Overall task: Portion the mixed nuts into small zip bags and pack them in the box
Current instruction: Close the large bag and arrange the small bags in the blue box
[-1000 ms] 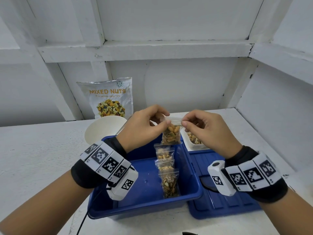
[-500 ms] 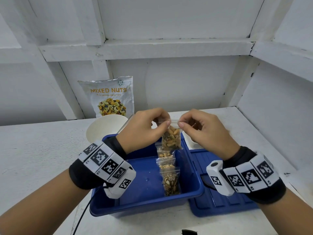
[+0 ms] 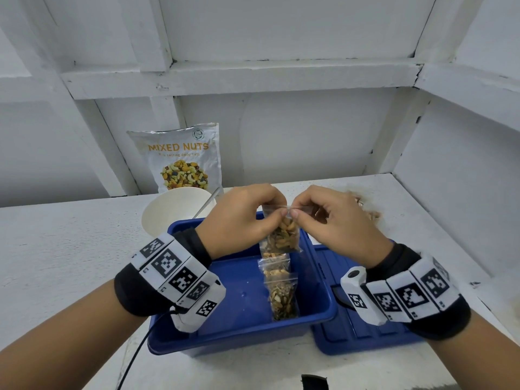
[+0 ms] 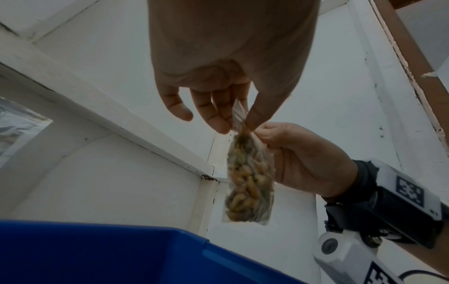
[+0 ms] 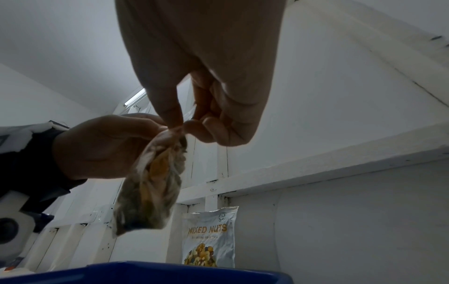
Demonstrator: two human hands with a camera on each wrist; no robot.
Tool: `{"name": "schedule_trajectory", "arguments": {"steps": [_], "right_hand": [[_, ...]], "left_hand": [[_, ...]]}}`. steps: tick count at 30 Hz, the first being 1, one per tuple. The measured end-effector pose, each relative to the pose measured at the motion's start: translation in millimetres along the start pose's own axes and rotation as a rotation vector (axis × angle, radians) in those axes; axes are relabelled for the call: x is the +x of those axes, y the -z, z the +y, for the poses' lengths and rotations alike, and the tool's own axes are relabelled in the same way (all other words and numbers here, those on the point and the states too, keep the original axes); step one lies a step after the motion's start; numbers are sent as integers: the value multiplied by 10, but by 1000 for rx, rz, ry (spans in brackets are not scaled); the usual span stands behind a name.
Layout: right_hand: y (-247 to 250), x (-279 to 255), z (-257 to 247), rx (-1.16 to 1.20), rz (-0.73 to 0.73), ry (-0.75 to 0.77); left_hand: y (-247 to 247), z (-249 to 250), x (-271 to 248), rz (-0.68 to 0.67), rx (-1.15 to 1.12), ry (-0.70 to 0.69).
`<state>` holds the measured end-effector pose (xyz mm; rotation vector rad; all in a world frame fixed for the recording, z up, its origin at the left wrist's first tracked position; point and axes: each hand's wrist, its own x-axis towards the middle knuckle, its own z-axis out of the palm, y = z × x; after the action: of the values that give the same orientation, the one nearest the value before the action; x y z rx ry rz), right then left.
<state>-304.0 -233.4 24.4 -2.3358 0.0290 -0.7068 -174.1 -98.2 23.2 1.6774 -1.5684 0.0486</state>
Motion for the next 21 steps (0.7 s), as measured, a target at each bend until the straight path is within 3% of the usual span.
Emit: {"name": "schedule_trajectory", "arguments": {"steps": [4, 9, 14, 21], "right_hand": [[-16, -25, 23, 18, -10, -9], [83, -61, 116, 21, -165, -92], [367, -20, 436, -36, 17, -299], [476, -6, 1227, -209, 71, -568]], "left_hand": [[-23, 4, -12, -61, -27, 22], [-43, -11, -3, -304, -23, 139], [-168, -48, -27, -718, 16, 217], [-569, -59, -116, -1092, 95, 291]]}}
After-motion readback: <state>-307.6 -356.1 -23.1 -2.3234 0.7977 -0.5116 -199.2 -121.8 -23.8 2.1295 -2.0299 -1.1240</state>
